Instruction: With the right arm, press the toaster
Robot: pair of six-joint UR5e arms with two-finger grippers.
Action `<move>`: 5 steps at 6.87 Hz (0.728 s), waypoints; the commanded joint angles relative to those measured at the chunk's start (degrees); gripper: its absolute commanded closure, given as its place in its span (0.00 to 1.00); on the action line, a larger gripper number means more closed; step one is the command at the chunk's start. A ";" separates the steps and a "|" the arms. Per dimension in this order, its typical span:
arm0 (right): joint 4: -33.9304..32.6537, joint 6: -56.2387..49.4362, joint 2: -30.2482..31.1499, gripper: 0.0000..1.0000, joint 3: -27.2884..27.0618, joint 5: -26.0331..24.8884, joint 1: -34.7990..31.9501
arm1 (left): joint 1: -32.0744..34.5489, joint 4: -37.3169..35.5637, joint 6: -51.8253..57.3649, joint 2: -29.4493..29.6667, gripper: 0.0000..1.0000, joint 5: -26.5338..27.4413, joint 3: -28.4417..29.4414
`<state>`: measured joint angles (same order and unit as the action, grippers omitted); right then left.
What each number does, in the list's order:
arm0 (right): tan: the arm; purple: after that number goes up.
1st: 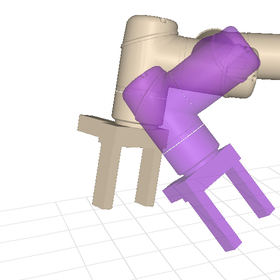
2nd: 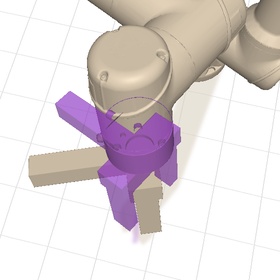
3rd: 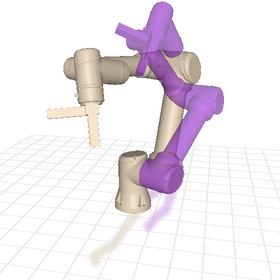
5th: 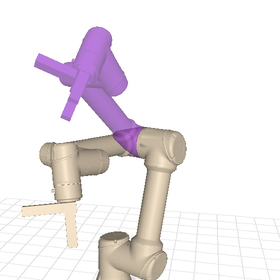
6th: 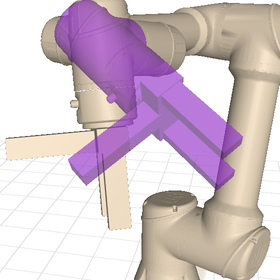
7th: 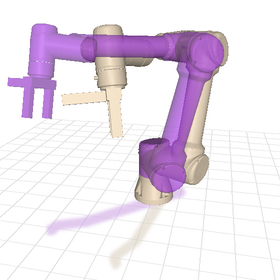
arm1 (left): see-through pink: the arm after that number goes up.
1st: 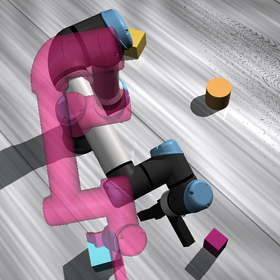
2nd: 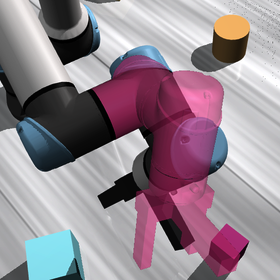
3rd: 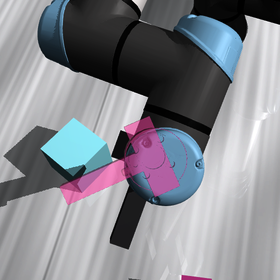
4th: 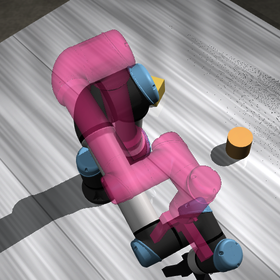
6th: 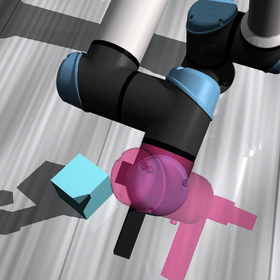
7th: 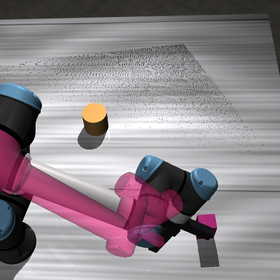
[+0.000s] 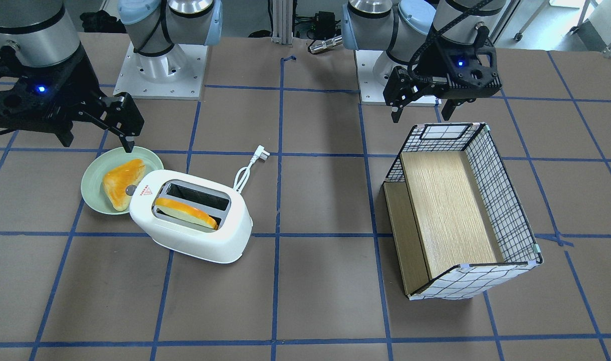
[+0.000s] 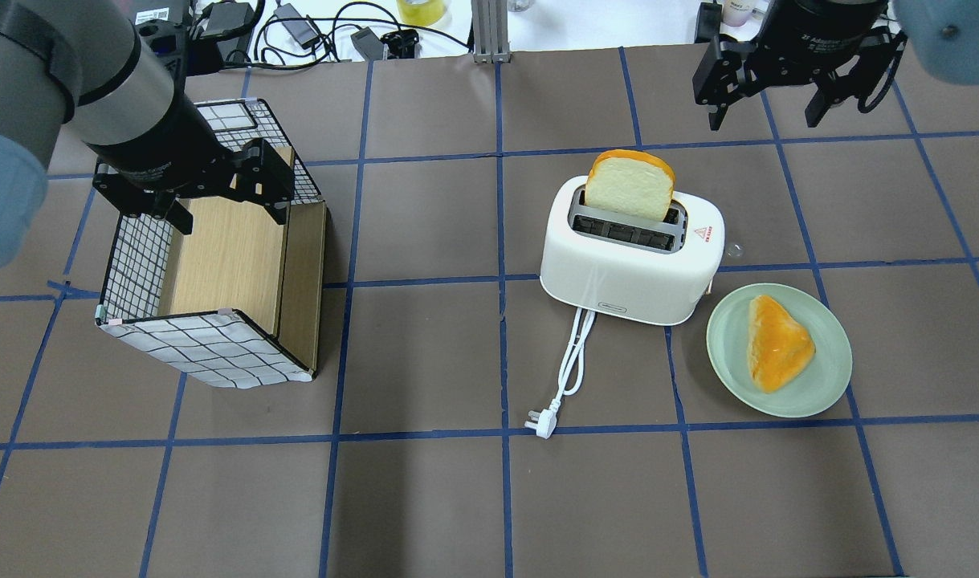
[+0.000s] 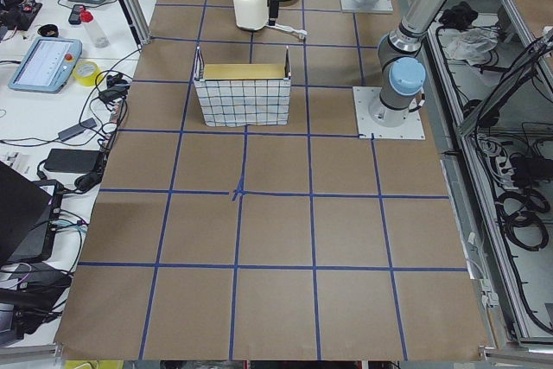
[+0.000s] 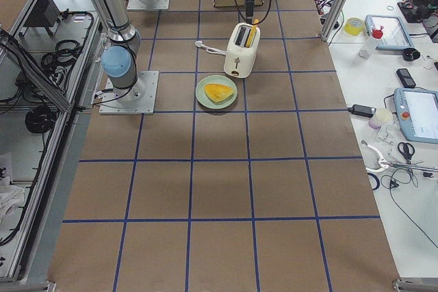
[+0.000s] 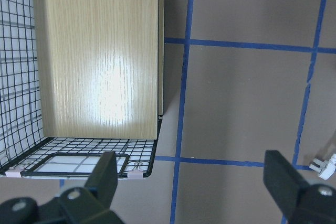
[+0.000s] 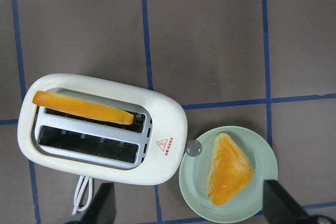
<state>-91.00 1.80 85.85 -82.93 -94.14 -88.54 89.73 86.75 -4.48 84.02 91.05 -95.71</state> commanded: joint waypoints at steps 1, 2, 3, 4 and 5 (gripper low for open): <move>3.81 -1.35 -1.38 0.00 2.24 -2.79 0.04 | 0.00 0.00 0.00 0.00 0.00 0.00 0.00; 3.47 -4.23 -1.39 0.00 1.37 -2.71 0.39 | 0.00 0.00 0.00 0.00 0.00 0.00 0.00; 3.55 -5.39 -1.47 0.00 1.36 -2.80 0.82 | 0.00 0.00 0.00 0.00 0.00 0.00 0.00; 3.55 -4.96 -1.48 0.00 1.36 -2.45 0.83 | 0.00 0.00 0.00 0.00 0.00 0.00 0.00; 3.64 -4.70 -1.48 0.00 1.36 -2.45 0.83 | 0.00 0.00 0.00 0.00 0.00 0.00 0.00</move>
<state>-87.44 -3.02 84.40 -81.53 -96.68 -87.77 89.74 86.75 -4.48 84.03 91.06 -95.71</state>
